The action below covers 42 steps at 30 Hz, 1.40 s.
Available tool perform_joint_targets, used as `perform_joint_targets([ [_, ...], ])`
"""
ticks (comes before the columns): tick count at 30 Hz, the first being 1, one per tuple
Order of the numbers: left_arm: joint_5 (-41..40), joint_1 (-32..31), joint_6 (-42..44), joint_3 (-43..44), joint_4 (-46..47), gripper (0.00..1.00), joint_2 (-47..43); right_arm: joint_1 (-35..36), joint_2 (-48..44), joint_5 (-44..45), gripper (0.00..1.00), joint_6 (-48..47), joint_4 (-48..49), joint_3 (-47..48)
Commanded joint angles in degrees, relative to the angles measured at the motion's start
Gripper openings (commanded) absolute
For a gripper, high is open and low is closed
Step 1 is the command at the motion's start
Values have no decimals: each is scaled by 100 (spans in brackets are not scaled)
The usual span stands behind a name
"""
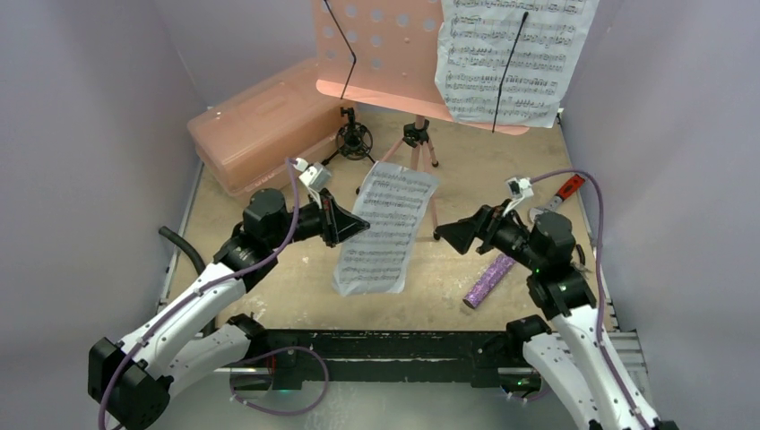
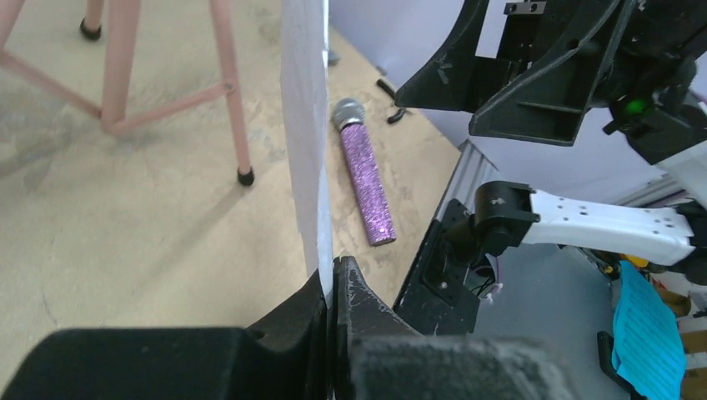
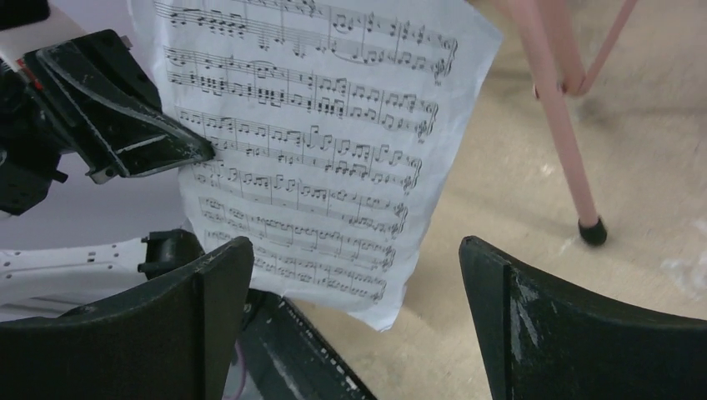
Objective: Set up the instrument practice props
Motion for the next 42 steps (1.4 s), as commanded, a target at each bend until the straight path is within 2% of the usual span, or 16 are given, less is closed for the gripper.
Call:
perform_joint_targets([
  [1, 487, 12, 309, 327, 444, 0, -226, 19, -791, 192, 98, -439, 804, -122],
  [5, 909, 19, 181, 408, 553, 0, -246, 16, -1168, 185, 98, -397, 1269, -444],
  [8, 924, 18, -196, 511, 749, 0, -306, 17, -1123, -82, 98, -273, 1455, -509],
  [15, 1009, 13, -948, 657, 1879, 0, -330, 19, -46, -1328, 98, -911, 1335, -266],
  [20, 1192, 9, -1091, 733, 2175, 0, -172, 21, 668, -2062, 98, -333, 2970, -338],
  [25, 1406, 10, -1271, 757, 2420, 0, -123, 21, 1131, -2460, 96, -11, 3774, -123],
  [28, 1350, 13, -1193, 725, 2431, 0, -114, 22, 1233, -2668, 91, 713, 4888, -121],
  [30, 1331, 8, -1174, 709, 2408, 0, -62, 29, 1257, -2752, 89, 1004, 5243, -72],
  [33, 1325, 11, -1180, 729, 2454, 0, 56, 29, 1330, -2830, 86, 1174, 5388, 96],
  [37, 1278, 11, -1122, 790, 2580, 0, 222, 54, 1452, -2857, 77, 1318, 5475, 274],
  [40, 985, 8, -790, 964, 2121, 0, 262, 69, 1559, -2972, 70, 1494, 5715, 301],
  [42, 795, 16, -727, 994, 2067, 0, 272, 69, 1626, -3076, 58, 1495, 5608, 371],
])
